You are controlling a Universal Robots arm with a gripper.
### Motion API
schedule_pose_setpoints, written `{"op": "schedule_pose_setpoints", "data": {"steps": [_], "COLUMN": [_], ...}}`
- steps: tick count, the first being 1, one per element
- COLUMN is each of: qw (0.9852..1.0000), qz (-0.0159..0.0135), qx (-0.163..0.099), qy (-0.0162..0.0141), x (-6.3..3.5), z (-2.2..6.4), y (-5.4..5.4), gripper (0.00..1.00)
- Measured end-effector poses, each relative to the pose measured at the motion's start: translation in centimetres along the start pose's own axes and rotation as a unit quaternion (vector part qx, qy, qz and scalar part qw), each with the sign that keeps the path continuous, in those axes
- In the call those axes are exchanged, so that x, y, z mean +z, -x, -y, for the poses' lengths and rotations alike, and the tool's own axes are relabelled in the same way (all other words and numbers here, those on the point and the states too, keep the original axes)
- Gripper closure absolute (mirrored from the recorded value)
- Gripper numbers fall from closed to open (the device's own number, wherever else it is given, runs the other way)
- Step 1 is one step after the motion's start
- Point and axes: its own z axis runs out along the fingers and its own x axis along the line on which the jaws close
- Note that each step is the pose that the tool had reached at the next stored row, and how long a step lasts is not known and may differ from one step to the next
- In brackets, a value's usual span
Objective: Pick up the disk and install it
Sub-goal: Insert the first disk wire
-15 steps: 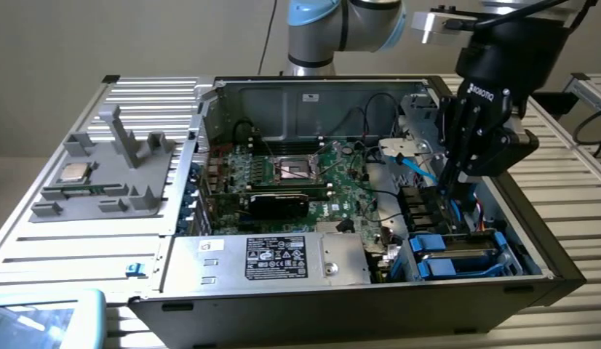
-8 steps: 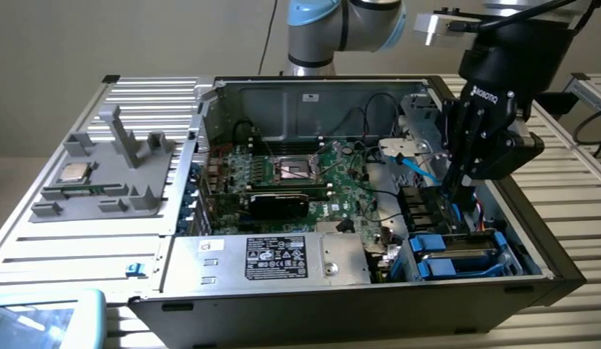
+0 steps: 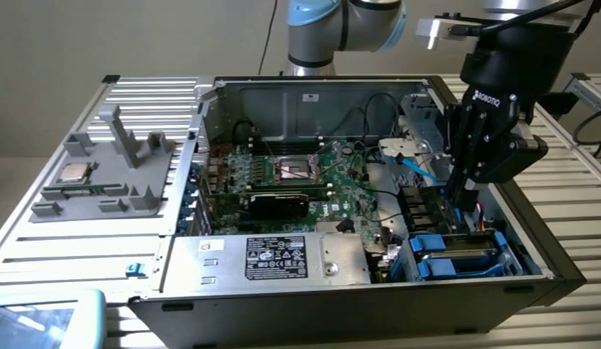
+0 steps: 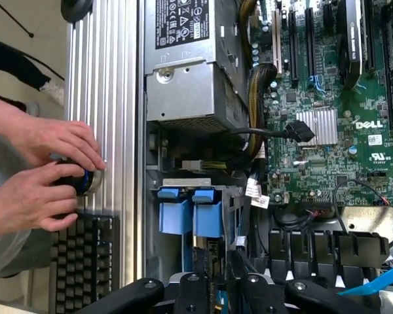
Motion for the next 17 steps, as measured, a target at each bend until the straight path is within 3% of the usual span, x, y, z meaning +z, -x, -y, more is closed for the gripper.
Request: {"op": "schedule_pose_setpoints", "data": {"steps": [4, 12, 14, 17], "qw": [1.0, 1.0, 1.0, 0.9999], "qz": [-0.002, -0.0012, 0.0026, 0.0146], "qx": [0.0, -0.001, -0.002, -0.003], "qy": [-0.0003, -0.0005, -0.0005, -0.0003], "x": [-0.03, 0.01, 0.07, 0.21], "z": [0.18, 0.26, 0.27, 0.29], "y": [0.05, 0.02, -0.17, -0.55], "gripper": [0.75, 0.75, 0.75, 0.75]}}
